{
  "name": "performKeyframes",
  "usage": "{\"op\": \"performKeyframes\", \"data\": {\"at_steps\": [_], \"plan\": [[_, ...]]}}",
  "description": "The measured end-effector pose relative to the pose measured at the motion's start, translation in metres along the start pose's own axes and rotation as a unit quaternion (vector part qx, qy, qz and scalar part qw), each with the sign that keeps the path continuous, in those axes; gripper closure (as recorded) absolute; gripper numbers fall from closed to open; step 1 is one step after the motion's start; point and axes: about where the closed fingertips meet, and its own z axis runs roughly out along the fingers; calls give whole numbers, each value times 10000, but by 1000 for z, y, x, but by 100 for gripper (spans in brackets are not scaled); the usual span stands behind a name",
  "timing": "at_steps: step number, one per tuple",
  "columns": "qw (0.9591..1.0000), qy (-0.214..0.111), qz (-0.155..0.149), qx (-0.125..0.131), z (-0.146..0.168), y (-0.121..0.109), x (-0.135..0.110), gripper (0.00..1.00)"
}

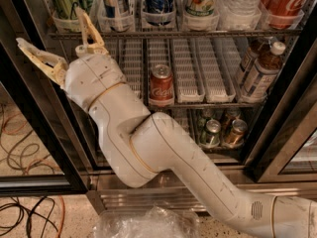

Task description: Pick green can from top shelf of fridge

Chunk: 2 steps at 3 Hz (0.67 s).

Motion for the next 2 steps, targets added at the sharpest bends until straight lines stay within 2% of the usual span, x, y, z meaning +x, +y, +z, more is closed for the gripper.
{"op": "performKeyframes", "data": {"at_steps": [2], "plan": [[9999, 101, 64, 46, 6, 1, 12, 28]]}}
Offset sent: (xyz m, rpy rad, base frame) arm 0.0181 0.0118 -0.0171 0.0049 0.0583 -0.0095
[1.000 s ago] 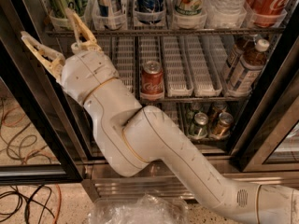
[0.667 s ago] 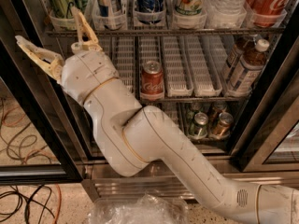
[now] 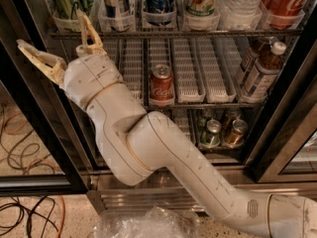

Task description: Pick green can from top shelf of fridge

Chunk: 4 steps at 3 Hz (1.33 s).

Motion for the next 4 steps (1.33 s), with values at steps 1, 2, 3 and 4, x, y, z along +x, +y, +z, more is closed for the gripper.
{"op": "performKeyframes", "data": {"at_steps": [1, 2, 3, 4], "plan": [[9998, 56, 133, 159, 10, -1, 18, 29], [9992, -67, 49, 382, 22, -10, 20, 27], [9981, -276, -107, 536, 36, -22, 11, 27], [9963, -443, -269, 690, 43, -35, -1, 28]]}}
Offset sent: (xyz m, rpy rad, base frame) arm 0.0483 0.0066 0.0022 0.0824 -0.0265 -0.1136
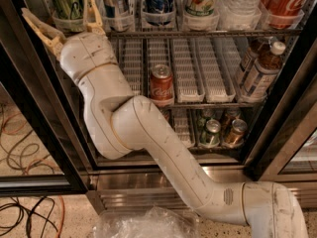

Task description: Pick green can from top shelf of fridge

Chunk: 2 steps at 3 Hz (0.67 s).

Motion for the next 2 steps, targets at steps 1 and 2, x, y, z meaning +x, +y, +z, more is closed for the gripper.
{"op": "performKeyframes", "data": {"at_steps": [1, 2], "plan": [[9999, -87, -52, 44, 6, -4, -4, 33], [9998, -91, -49, -142, 16, 1, 1, 29]]}}
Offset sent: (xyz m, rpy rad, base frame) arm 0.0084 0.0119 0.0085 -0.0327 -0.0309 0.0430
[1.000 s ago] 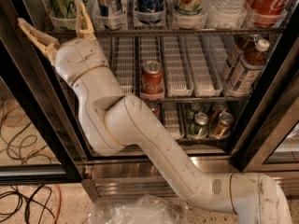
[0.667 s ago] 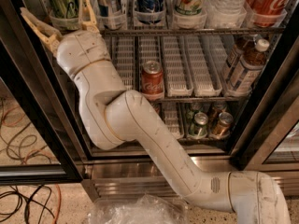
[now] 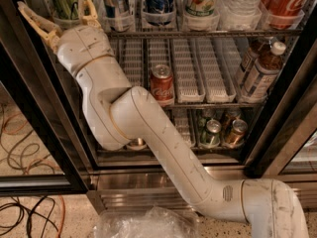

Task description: Pick green can from top shelf of fridge

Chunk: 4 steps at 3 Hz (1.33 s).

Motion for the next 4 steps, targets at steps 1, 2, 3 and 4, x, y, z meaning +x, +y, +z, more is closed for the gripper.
{"op": "performKeyframes", "data": {"at_steps": [1, 2, 3, 4], "plan": [[10000, 44, 20, -9, 4, 1, 8, 29], [10000, 55, -55, 52, 8, -4, 15, 30], [9995, 54, -178, 265, 11, -16, 19, 29], [9991, 54, -222, 350, 10, -19, 18, 30]]}}
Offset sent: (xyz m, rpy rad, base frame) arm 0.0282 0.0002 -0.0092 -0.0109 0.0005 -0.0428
